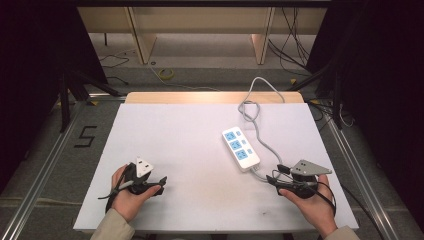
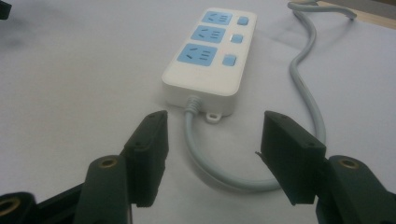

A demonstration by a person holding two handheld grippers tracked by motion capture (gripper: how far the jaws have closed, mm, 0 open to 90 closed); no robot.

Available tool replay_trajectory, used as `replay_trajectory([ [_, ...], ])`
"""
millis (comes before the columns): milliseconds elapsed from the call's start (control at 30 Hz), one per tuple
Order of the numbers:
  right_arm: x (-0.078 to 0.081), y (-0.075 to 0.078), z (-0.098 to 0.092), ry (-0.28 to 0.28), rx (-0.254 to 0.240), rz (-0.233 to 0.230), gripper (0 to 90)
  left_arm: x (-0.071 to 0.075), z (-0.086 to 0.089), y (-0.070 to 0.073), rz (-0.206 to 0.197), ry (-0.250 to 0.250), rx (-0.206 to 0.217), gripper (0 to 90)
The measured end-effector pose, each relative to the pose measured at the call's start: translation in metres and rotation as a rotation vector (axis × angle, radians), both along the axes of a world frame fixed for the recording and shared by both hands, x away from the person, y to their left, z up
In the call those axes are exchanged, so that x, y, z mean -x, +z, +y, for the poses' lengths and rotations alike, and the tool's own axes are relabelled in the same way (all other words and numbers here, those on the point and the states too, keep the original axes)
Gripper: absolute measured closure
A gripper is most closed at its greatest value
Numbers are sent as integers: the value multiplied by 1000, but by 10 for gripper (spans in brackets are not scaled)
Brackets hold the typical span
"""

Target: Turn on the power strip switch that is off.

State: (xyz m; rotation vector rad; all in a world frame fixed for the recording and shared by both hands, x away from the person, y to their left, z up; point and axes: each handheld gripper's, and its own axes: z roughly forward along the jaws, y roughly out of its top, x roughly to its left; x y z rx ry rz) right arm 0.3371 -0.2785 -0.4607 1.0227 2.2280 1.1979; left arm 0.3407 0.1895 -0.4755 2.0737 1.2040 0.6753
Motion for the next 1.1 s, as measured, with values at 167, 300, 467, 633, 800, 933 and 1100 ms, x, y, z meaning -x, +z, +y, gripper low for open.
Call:
replay_trajectory([
  [167,-1,2,1,-8,37,14,446,0,-1,-1,-2,-2,4,204],
  [300,-3,3,3,-3,94,25,499,0,-2,0,-2,-3,1,203],
  [467,-6,8,5,11,119,42,559,-1,-3,0,-8,-4,2,203],
  [633,-11,18,6,57,170,76,782,-2,-3,0,-14,-5,5,202],
  [800,-15,22,11,61,197,107,895,-2,-4,0,-17,-6,4,201],
  [933,-23,27,19,68,230,154,900,-1,-3,1,-17,-2,9,201],
  [1100,-32,33,26,58,244,206,900,-1,-3,1,-26,6,8,199],
])
